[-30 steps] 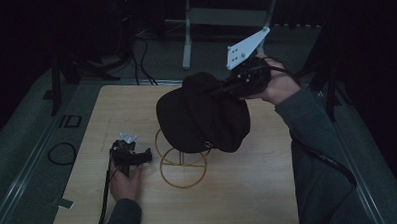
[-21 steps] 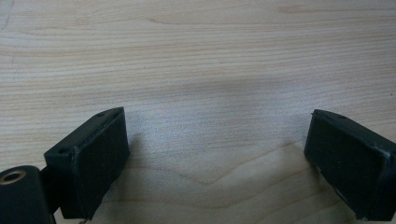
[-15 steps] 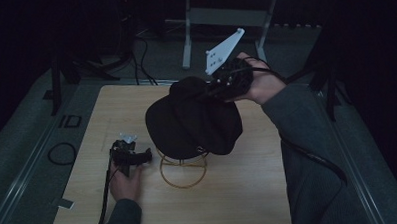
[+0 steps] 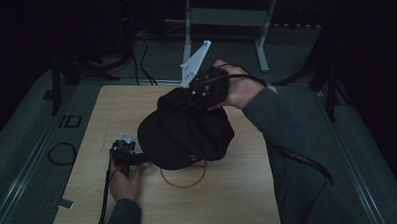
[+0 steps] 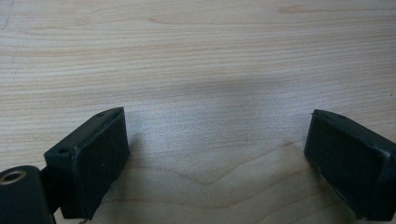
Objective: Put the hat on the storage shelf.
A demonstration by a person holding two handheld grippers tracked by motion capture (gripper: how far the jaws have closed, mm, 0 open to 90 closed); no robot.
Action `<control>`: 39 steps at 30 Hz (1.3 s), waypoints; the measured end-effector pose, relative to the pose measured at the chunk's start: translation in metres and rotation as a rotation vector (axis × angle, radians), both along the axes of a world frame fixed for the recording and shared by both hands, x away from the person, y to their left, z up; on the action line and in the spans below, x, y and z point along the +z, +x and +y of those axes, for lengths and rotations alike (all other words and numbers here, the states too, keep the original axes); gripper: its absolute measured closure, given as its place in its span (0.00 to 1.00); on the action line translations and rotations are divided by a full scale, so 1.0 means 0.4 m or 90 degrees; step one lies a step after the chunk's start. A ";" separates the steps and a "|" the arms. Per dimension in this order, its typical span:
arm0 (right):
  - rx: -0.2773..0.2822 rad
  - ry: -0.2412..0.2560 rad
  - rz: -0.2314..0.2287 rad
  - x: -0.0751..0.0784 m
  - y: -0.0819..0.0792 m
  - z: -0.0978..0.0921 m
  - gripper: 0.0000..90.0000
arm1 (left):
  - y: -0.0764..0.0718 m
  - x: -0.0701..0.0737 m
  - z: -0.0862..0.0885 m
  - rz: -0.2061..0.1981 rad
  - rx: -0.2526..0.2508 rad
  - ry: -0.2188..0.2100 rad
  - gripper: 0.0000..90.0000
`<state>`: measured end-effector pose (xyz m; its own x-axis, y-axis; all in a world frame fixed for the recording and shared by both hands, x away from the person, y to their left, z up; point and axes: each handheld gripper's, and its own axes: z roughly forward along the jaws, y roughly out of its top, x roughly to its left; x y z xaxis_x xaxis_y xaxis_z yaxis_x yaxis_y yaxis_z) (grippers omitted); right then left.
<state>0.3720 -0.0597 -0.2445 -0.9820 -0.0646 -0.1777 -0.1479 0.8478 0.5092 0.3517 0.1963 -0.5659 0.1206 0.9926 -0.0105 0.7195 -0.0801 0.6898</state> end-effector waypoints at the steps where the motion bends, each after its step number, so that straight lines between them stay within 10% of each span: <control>1: 0.003 -0.004 0.001 -0.005 0.000 0.007 0.94 | 0.000 0.000 0.000 0.000 0.000 0.001 0.07; 12: 0.014 -0.052 0.015 -0.062 0.001 0.063 0.89 | 0.000 0.000 0.000 -0.001 0.001 -0.001 0.07; 39: 0.018 -0.019 0.033 -0.083 0.003 0.062 0.52 | 0.000 -0.001 0.000 -0.002 0.001 0.000 0.07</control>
